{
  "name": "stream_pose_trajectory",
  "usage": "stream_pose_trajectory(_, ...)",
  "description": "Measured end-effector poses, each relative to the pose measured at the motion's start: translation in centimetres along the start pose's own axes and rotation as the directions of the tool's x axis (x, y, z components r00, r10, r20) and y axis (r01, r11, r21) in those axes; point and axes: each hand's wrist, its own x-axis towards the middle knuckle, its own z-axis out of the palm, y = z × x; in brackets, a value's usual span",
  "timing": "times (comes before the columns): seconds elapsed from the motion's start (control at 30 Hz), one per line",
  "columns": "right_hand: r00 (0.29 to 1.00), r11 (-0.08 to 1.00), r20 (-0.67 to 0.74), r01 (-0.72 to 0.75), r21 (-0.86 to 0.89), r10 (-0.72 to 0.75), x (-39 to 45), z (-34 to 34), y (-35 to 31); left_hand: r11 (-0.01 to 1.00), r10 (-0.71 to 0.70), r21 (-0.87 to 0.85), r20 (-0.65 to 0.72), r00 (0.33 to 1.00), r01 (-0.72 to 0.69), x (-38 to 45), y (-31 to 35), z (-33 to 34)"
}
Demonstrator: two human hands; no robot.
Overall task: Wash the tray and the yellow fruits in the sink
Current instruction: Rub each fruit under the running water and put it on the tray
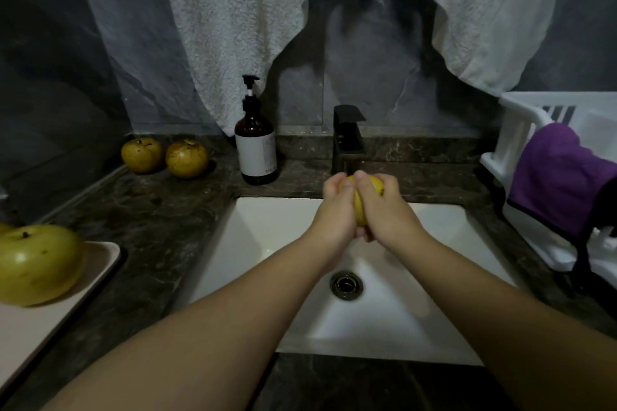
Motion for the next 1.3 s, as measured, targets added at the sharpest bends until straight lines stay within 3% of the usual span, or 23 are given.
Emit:
stream_pose_trajectory(0.07,0.995,0.991,0.029,-0.103,0.090,0.100,0.6,-0.7,0.1,0.999,0.002,0.045,0.049,0.999,-0.004,0.1,-0.1,-0.2)
stream_pose_trajectory(0.13,0.978,0.963,0.143,-0.176,0.202,0.149,0.6,-1.3,0.7,0.997,-0.050,0.056,0.076,0.996,0.046,0.0,0.0,-0.6)
stream_pose_trajectory(0.2,0.953,0.939,0.270,-0.212,0.269,0.138,0.2,-1.5,1.1,0.988,-0.156,0.010,0.114,0.981,0.156,-0.3,0.4,-1.3)
stream_pose_trajectory(0.27,0.934,0.898,0.336,-0.246,0.365,0.120,0.0,-1.3,1.0,0.984,-0.176,0.014,0.119,0.977,0.176,-0.1,0.5,-1.9)
stream_pose_trajectory(0.33,0.891,0.811,0.402,-0.389,0.437,0.210,-0.2,-0.9,0.7,0.990,-0.037,0.139,0.083,0.996,0.025,0.5,0.2,-2.1)
stream_pose_trajectory(0.4,0.842,0.738,0.451,-0.502,0.451,0.298,-0.1,-0.7,0.5,0.933,0.135,0.327,0.079,0.988,-0.153,1.1,-0.5,-2.2)
stream_pose_trajectory(0.47,0.902,0.840,0.345,-0.387,0.381,0.259,-0.2,-0.9,0.6,0.935,0.111,0.329,0.089,0.990,-0.134,1.0,-0.5,-2.0)
stream_pose_trajectory(0.53,0.991,0.972,0.136,-0.050,0.231,0.018,-0.2,-1.1,0.8,0.976,-0.054,0.213,0.086,0.995,0.035,0.4,0.1,-1.9)
stream_pose_trajectory(0.6,0.988,0.975,0.098,0.099,0.198,-0.120,-0.3,-0.9,0.9,0.980,-0.106,0.175,0.075,0.992,0.091,0.7,0.0,-2.0)
stream_pose_trajectory(0.7,0.975,0.949,0.222,-0.096,0.299,0.029,-0.6,-0.4,0.4,0.950,0.079,0.302,0.012,0.997,-0.079,1.2,-0.4,-2.1)
stream_pose_trajectory(0.8,0.973,0.967,0.019,0.226,0.117,-0.229,-0.5,-0.4,0.4,0.991,-0.090,0.106,0.066,0.994,0.083,0.7,0.2,-2.3)
stream_pose_trajectory(0.83,0.967,0.961,-0.008,0.255,0.105,-0.255,-0.8,-0.5,0.3,0.992,-0.097,0.089,0.071,0.993,0.091,0.6,0.4,-2.4)
stream_pose_trajectory(0.87,0.981,0.967,0.029,0.185,0.176,-0.192,-0.7,-0.5,0.4,0.990,-0.019,0.142,0.047,0.999,0.012,0.8,0.4,-2.4)
stream_pose_trajectory(0.93,0.971,0.922,0.232,-0.135,0.363,0.051,-1.0,-0.3,0.5,0.927,0.179,0.336,-0.007,0.984,-0.167,1.1,0.2,-2.4)
stream_pose_trajectory(0.97,0.961,0.900,0.259,-0.194,0.389,0.095,-1.1,-0.3,0.7,0.904,0.187,0.393,-0.014,0.982,-0.167,1.0,0.0,-2.2)
stream_pose_trajectory(1.0,0.976,0.926,0.210,-0.137,0.352,0.064,-0.9,-0.3,0.7,0.923,0.132,0.360,0.031,0.991,-0.134,0.7,0.1,-2.2)
stream_pose_trajectory(1.07,0.993,0.967,0.020,0.111,0.228,-0.119,-0.6,-0.5,0.9,0.976,-0.088,0.209,0.093,0.992,0.067,0.3,0.5,-2.2)
stream_pose_trajectory(1.1,0.989,0.967,-0.004,0.144,0.211,-0.146,-0.6,-0.6,0.9,0.978,-0.102,0.192,0.083,0.991,0.085,0.3,0.4,-2.2)
stream_pose_trajectory(1.13,0.990,0.973,0.039,0.122,0.197,-0.132,-0.6,-0.5,0.9,0.971,-0.024,0.241,0.064,0.998,0.008,0.4,0.5,-2.3)
stream_pose_trajectory(1.2,0.977,0.976,0.214,-0.031,0.213,-0.015,-0.9,-0.4,1.1,0.950,0.132,0.289,-0.036,0.991,-0.116,0.8,0.2,-2.3)
stream_pose_trajectory(1.23,0.981,0.981,0.196,-0.032,0.193,-0.006,-0.8,-0.3,1.1,0.945,0.110,0.314,-0.033,0.993,-0.094,0.7,0.1,-2.3)
stream_pose_trajectory(1.3,0.984,0.982,0.035,0.170,0.080,-0.174,-0.5,-0.3,0.9,0.975,-0.053,0.217,0.056,0.997,0.039,0.3,0.5,-2.3)
